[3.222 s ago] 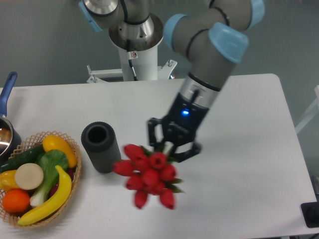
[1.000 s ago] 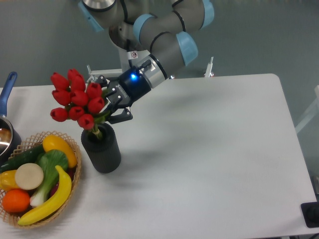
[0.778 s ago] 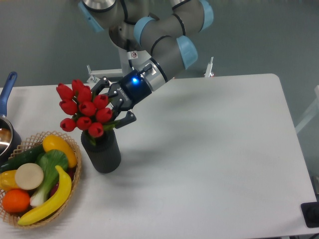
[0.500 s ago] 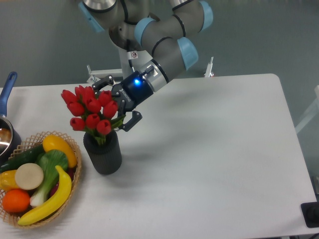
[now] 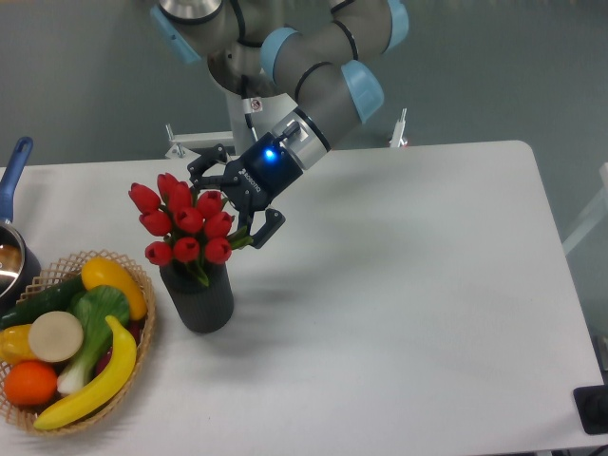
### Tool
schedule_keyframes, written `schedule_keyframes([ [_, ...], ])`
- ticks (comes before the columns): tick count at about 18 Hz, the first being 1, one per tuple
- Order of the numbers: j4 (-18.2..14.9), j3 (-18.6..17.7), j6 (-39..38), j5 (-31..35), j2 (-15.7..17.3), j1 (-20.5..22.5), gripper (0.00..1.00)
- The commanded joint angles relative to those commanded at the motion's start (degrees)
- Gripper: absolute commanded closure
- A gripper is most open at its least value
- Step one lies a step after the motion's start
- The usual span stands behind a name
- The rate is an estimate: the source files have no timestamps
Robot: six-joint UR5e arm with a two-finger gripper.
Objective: Insert the flowers into the vase
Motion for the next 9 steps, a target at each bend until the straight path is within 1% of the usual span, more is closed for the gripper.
schedule_keyframes([
  [1, 0.0, 0.1, -0.1, 1.4, 0.0, 0.0, 0.00],
  [3, -0.1, 0.2, 0.0, 1.9, 0.1, 0.1, 0.00],
  [5, -0.2, 0.4, -0.2, 2.0, 1.2, 0.2, 0.00],
  [6, -0.3, 0.5, -0.2, 2.2, 2.2, 0.9, 0.00],
  [8, -0.3, 0.8, -0.3, 5.0, 5.3, 4.6, 0.00],
  [9, -0.3, 1.2, -0.2, 7.6, 6.8, 6.7, 0.00],
])
